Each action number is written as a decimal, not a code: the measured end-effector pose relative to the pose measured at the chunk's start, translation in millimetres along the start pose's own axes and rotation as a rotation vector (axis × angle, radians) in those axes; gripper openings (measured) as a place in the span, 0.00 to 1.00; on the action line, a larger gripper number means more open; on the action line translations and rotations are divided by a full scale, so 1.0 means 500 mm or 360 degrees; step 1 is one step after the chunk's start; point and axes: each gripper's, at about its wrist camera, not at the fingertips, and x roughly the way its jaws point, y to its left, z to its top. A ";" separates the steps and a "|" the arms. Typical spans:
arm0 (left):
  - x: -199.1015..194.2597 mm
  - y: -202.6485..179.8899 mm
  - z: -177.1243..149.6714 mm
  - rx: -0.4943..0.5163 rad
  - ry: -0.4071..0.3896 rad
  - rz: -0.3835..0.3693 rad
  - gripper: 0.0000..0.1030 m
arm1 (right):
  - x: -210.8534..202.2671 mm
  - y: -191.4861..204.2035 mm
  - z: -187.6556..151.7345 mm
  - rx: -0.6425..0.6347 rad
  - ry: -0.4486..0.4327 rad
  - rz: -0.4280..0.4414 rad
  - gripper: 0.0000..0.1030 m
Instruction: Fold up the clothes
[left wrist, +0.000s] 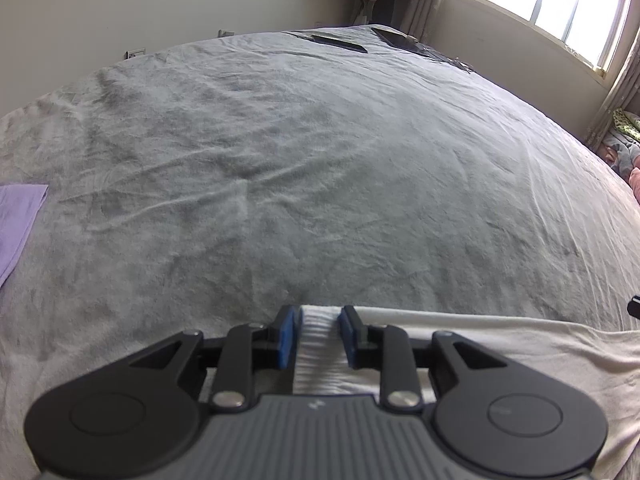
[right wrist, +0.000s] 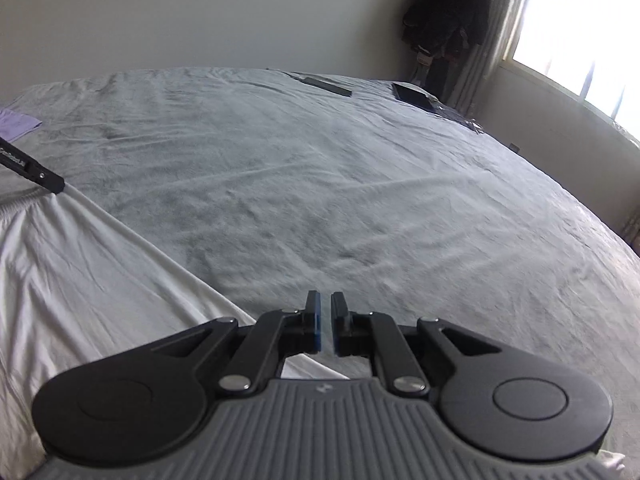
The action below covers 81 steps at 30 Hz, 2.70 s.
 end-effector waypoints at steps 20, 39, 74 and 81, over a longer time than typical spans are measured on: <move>-0.005 -0.133 -0.053 0.0556 -0.0010 -0.0174 0.42 | 0.063 -0.008 -0.057 -0.0126 0.0171 0.0021 0.00; -0.001 -0.119 -0.047 0.0512 -0.0050 -0.0040 0.43 | -0.074 -0.164 -0.221 0.0367 0.0182 -0.0366 0.13; -0.164 -0.313 -0.224 0.0841 -0.0194 -0.0369 0.43 | -0.499 -0.193 -0.478 0.1068 0.0070 -0.0560 0.60; -0.124 -0.347 -0.272 0.0954 -0.0121 -0.0261 0.50 | -0.523 -0.192 -0.481 0.1113 0.0043 -0.0576 0.60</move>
